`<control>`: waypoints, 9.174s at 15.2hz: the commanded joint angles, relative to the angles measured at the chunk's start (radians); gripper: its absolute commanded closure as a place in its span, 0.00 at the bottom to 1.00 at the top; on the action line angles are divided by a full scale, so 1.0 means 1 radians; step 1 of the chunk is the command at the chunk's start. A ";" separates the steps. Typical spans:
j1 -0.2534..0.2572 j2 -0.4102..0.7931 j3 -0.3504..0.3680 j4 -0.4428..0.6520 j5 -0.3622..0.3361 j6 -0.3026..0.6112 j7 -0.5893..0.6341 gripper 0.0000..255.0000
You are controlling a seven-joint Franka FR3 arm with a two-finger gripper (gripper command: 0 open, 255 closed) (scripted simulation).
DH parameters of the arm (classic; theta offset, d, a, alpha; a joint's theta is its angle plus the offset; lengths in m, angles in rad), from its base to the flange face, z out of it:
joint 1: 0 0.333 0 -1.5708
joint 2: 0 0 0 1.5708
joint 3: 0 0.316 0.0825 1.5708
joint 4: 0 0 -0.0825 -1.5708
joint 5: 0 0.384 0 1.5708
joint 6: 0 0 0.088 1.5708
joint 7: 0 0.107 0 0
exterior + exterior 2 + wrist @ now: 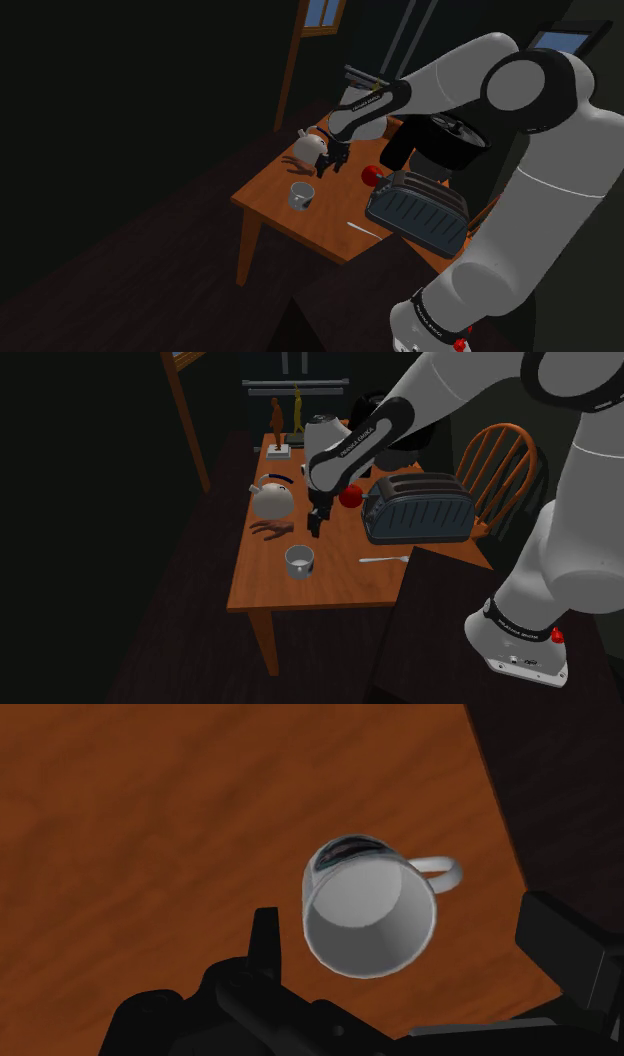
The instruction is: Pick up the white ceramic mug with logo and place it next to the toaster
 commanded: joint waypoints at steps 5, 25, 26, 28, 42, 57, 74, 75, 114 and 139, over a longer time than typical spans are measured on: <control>-0.034 0.230 0.017 0.154 0.054 0.061 -0.048 0.00; -0.074 0.541 0.049 0.371 0.094 0.140 -0.081 0.00; -0.074 0.541 0.049 0.371 0.094 0.140 -0.081 0.00; -0.074 0.541 0.049 0.371 0.094 0.140 -0.081 1.00; -0.069 0.469 0.042 0.343 0.088 0.096 -0.075 1.00; -0.056 0.305 0.025 0.308 0.068 -0.034 -0.058 1.00; -0.047 0.152 0.011 0.329 0.044 -0.206 -0.038 1.00; -0.047 0.144 0.010 0.332 0.042 -0.216 -0.037 1.00; -0.191 -0.009 -0.093 0.295 0.029 -0.343 -0.270 1.00; -0.207 0.190 -0.069 0.210 0.088 -0.063 -0.313 1.00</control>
